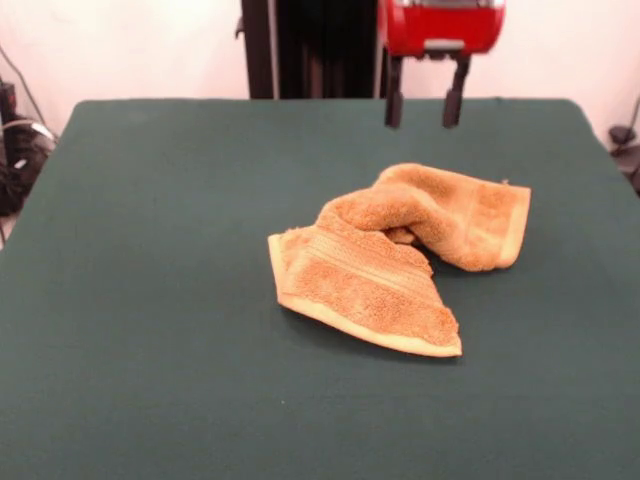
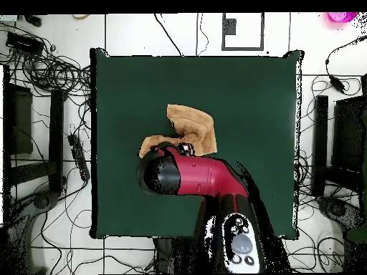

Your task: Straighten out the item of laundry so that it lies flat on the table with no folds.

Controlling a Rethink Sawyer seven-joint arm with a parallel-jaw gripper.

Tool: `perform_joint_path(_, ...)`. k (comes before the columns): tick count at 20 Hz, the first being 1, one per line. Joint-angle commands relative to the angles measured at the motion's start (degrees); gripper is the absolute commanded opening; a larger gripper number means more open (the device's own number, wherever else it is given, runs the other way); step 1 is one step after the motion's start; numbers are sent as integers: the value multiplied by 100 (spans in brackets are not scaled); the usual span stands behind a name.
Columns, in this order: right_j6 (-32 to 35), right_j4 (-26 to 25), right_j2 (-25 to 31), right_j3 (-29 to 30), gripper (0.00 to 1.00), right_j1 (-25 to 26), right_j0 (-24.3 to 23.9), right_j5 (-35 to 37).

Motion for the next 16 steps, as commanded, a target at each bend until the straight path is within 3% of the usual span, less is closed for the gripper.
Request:
perform_joint_path(1, 733, -15, 235, -1019, 100, 912, 418, 477)
perform_joint_path(8, 739, -77, 262, -941, 100, 801, 569, 159)
perform_joint_path(16, 875, 18, 216, -888, 100, 780, 794, 365)
